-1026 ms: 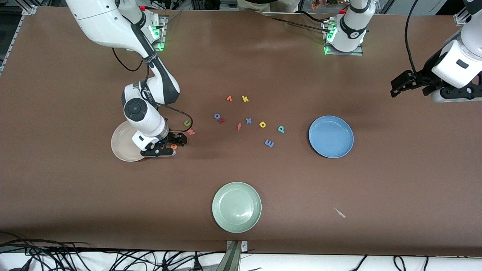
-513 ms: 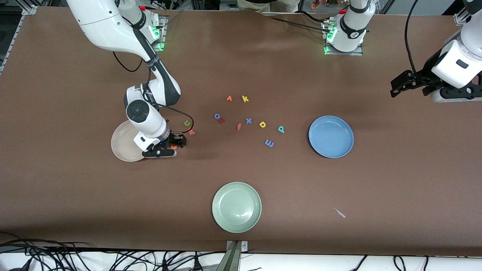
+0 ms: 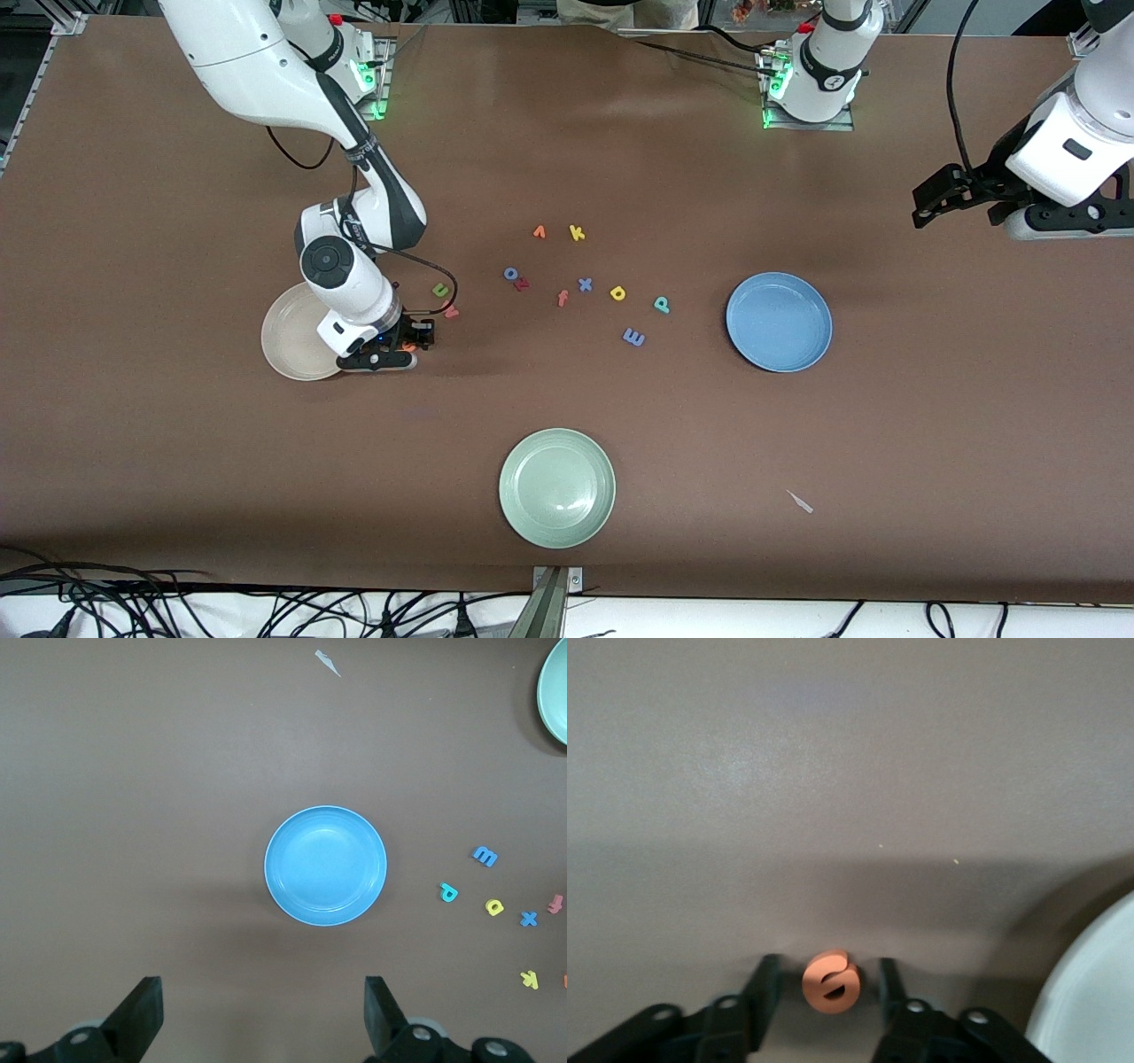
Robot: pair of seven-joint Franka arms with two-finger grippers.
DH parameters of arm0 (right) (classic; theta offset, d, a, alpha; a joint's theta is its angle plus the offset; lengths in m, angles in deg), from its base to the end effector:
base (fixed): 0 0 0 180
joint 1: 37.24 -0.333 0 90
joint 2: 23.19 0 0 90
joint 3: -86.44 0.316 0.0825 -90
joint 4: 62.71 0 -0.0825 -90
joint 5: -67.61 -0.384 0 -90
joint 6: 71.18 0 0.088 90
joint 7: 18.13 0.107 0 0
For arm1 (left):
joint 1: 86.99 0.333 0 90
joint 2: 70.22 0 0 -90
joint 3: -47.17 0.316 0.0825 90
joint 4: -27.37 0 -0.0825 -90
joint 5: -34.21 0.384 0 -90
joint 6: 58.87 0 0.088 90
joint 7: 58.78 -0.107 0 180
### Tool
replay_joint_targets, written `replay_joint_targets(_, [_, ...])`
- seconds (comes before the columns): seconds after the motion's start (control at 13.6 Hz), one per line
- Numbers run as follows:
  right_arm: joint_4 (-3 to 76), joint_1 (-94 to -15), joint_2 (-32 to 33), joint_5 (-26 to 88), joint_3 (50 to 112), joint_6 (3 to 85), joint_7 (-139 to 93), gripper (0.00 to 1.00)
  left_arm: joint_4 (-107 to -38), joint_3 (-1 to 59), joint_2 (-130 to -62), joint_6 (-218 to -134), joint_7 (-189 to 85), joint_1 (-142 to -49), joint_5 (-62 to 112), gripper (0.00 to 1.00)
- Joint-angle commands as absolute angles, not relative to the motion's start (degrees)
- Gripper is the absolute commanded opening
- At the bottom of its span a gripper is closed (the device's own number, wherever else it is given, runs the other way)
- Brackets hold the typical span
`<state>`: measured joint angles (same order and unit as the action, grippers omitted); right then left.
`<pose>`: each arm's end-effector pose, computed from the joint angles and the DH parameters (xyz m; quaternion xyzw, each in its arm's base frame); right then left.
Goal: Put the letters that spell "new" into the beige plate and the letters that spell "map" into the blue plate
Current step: 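Lower and close the right gripper on the orange 6, then carry the orange 6 onto the white plate and open the right gripper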
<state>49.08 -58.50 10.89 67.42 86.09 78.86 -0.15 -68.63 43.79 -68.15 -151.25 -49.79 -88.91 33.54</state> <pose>0.5835 0.2230 0.1766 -0.9990 -0.0247 -0.0346 0.0113 0.5424 -0.0521 0.5984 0.9994 0.0325 -0.0140 0.0031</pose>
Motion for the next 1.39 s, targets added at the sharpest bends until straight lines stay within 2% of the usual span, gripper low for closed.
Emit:
replay_joint_targets(0.0, [49.8,-59.1,10.8,68.3,85.7,80.0,0.7,0.25,-68.4,43.7,-68.0,-151.6,-50.0,-89.0,34.5,1.0])
replay_joint_targets(0.15, [49.8,-59.1,10.8,68.3,85.7,79.9,0.5,0.16,-68.4,43.5,-68.0,-151.6,-50.1,-89.0,34.5,1.0])
replay_joint_targets(0.37, [49.2,-59.0,9.4,68.4,85.6,77.9,-0.5,0.16,-68.4,43.3,-68.0,-151.6,-50.0,-89.0,34.5,1.0])
replay_joint_targets(0.59, [46.6,-58.9,6.9,70.5,84.2,69.6,-2.3,0.16,-68.4,43.3,-68.0,-151.6,-50.1,-89.0,34.5,1.0])
replay_joint_targets(0.88, [46.6,-58.9,3.0,70.8,80.7,62.5,-9.8,0.16,-68.4,42.9,-68.3,-151.7,-50.1,-89.0,34.6,1.0])
replay_joint_targets(1.03, [47.7,-58.9,1.9,70.8,78.2,59.4,-13.8,0.19,-68.4,43.0,-68.5,-151.9,-50.2,-88.9,35.3,1.0])
replay_joint_targets(1.17, [52.3,-58.9,0.5,70.8,77.2,62.6,-14.1,0.23,-68.3,42.9,-68.8,-151.9,-50.1,-89.0,36.9,1.0])
replay_joint_targets(1.25, [55.6,-58.9,0.1,70.8,77.1,66.4,-14.1,0.28,-68.1,42.8,-69.2,-152.1,-49.9,-89.1,36.9,1.0])
replay_joint_targets(1.32, [58.2,-58.9,-0.1,70.8,76.9,70.5,-14.1,0.41,-67.5,42.6,-70.0,-152.1,-50.0,-89.0,36.9,1.0])
